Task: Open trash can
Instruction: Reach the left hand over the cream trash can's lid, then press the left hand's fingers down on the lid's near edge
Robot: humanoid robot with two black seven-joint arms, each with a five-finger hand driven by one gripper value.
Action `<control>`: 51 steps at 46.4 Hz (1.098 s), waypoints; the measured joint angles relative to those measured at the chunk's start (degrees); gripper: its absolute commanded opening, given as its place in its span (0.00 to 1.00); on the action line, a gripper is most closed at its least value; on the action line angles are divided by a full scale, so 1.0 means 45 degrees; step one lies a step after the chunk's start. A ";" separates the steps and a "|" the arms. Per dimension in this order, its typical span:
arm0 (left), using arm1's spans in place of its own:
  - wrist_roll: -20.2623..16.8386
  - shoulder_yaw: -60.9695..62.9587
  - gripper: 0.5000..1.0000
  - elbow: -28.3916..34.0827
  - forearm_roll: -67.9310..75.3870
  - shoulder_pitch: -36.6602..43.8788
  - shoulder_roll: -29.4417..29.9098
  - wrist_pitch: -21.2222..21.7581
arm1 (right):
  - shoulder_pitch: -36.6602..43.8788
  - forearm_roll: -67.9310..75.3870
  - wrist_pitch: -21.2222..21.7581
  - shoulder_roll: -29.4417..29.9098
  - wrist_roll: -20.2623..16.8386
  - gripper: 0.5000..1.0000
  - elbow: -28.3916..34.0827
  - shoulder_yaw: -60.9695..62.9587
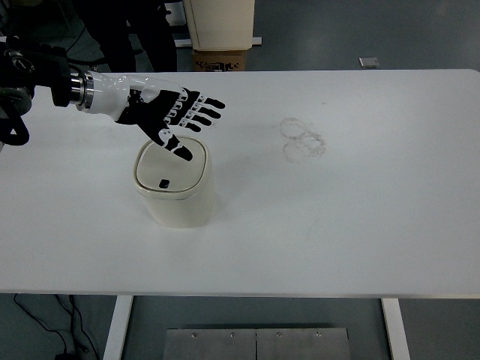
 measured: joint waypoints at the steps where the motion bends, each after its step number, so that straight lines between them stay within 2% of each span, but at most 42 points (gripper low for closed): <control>1: 0.0003 0.0150 1.00 -0.0137 0.0005 -0.0195 -0.0005 -0.0030 | 0.0008 0.0000 0.0000 0.0000 0.0002 0.98 0.0003 0.0000; 12: 0.0022 0.1409 1.00 -0.1011 0.0017 -0.2309 -0.0203 -0.0065 | 0.0000 0.0000 -0.0005 0.0000 0.0003 0.98 0.0003 0.0001; 17: 0.0355 0.1903 1.00 -0.1514 0.0017 -0.2880 -0.0332 -0.0070 | 0.0002 0.0000 -0.0004 0.0001 0.0001 0.98 0.0002 0.0001; 22: 0.0763 0.2243 1.00 -0.1714 0.0017 -0.2980 -0.0509 -0.0069 | 0.0000 0.0000 0.0001 0.0000 0.0001 0.98 0.0003 0.0006; 33: 0.0906 0.2643 1.00 -0.2294 0.0030 -0.3094 -0.0626 -0.0068 | 0.0001 -0.0001 0.0001 0.0000 0.0003 0.98 0.0003 0.0003; 41: 0.1429 0.2969 1.00 -0.2865 0.0036 -0.3490 -0.0514 -0.0067 | 0.0000 0.0000 0.0001 0.0000 0.0001 0.98 0.0003 0.0001; 51: 0.1484 0.3427 1.00 -0.3160 0.0035 -0.4013 -0.0528 -0.0067 | 0.0003 0.0000 -0.0007 0.0000 0.0003 0.98 0.0003 0.0001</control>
